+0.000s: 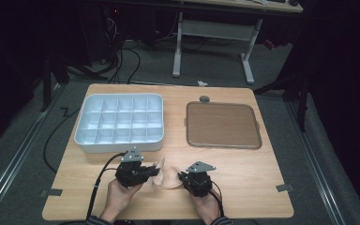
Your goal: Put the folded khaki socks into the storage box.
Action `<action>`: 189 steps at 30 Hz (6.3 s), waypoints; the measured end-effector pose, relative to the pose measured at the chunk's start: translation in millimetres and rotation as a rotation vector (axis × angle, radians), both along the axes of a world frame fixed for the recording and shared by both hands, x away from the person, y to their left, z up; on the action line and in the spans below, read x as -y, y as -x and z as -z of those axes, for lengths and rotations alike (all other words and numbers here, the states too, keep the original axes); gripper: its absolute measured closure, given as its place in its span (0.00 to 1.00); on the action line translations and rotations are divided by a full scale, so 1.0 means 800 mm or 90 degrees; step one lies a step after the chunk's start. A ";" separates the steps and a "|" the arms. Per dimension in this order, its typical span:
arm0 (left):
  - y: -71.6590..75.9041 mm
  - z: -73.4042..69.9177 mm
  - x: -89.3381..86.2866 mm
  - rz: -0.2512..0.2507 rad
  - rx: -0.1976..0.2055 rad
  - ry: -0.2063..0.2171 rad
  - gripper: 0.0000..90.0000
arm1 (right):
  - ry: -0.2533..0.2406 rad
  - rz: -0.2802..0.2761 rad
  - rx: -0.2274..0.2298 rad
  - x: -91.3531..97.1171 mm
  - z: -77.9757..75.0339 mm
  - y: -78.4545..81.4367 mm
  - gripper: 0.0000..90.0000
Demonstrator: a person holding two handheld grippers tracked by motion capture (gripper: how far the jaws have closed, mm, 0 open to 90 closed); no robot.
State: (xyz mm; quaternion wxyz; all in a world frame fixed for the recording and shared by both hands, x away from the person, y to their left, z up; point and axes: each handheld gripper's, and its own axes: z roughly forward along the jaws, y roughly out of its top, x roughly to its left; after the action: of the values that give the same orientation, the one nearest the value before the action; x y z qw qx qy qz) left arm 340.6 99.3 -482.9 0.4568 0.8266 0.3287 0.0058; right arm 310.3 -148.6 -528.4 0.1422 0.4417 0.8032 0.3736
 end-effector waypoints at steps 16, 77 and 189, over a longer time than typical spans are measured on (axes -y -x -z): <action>-0.002 0.008 0.020 0.015 -0.002 -0.025 0.95 | -0.002 -0.003 0.004 0.000 0.001 -0.001 0.95; -0.006 0.024 0.030 0.012 -0.015 -0.032 0.74 | -0.010 -0.002 0.032 0.008 -0.013 0.002 0.77; -0.047 0.051 0.019 -0.079 -0.132 -0.043 0.76 | 0.033 -0.110 0.035 -0.043 -0.002 0.017 0.97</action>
State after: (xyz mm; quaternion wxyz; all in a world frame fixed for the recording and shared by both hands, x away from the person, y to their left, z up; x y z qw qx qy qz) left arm 378.3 84.0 -523.3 0.3912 0.8157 0.4241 -0.0407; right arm 296.8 -114.6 -526.6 0.1426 0.3567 0.8435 0.3755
